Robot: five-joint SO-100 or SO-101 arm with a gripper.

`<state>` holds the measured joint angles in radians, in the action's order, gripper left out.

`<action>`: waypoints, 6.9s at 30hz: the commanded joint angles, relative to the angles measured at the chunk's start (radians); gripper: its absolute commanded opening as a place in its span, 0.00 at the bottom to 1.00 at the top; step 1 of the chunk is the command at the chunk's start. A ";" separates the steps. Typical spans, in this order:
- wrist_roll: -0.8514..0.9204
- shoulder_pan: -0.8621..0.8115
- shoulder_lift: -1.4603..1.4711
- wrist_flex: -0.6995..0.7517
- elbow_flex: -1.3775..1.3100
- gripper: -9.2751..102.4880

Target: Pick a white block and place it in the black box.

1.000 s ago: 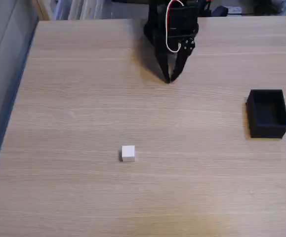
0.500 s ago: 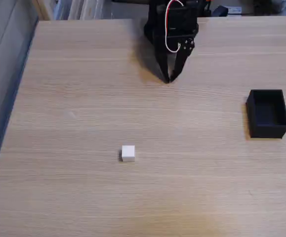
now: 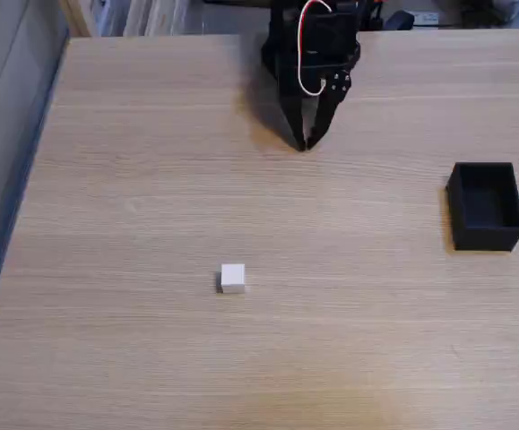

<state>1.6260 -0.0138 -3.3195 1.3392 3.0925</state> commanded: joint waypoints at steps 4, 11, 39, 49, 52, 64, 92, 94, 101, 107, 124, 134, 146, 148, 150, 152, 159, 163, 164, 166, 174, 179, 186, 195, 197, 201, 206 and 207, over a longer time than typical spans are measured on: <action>0.018 -0.005 -0.012 0.003 0.014 0.08; 0.029 -0.017 -0.012 0.003 0.009 0.08; -0.109 -0.041 0.537 -0.135 -0.443 0.27; -0.028 -0.161 0.859 -0.399 -0.537 0.31; -0.020 -0.179 0.959 -0.465 -0.584 0.30; 0.002 -0.244 1.266 -0.603 -0.796 0.30; 0.041 -0.347 1.683 -0.683 -1.154 0.31; 0.043 -0.348 1.703 -0.684 -1.173 0.31; 0.048 -0.347 1.752 -0.698 -1.220 0.31; 0.049 -0.341 1.773 -0.716 -1.232 0.31; 0.055 -0.330 1.861 -0.739 -1.301 0.31; 0.061 -0.327 1.887 -0.732 -1.308 0.29; 0.060 -0.304 1.887 -0.726 -1.305 0.24; 0.064 -0.302 1.887 -0.723 -1.301 0.23; 0.069 -0.301 1.887 -0.718 -1.299 0.21; 0.080 -0.299 1.887 -0.712 -1.299 0.19; 0.114 -0.295 1.890 -0.710 -1.298 0.11; 0.112 -0.298 1.879 -0.707 -1.298 0.10; 0.112 -0.301 1.871 -0.706 -1.296 0.10; 0.112 -0.305 1.845 -0.696 -1.292 0.10; 0.110 -0.276 1.651 -0.658 -1.184 0.10; 0.103 -0.181 1.463 -0.623 -1.065 0.12; 0.044 0.029 1.226 -0.477 -0.982 0.11; -0.095 0.304 1.035 -0.281 -0.968 0.11; -0.123 0.353 1.015 -0.250 -0.966 0.11; -0.173 0.433 0.996 -0.209 -0.969 0.11; -0.218 0.499 1.023 -0.201 -0.979 0.11; -0.222 0.509 1.034 -0.207 -0.982 0.11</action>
<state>1.4205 0.4633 -2.2933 1.1351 2.1292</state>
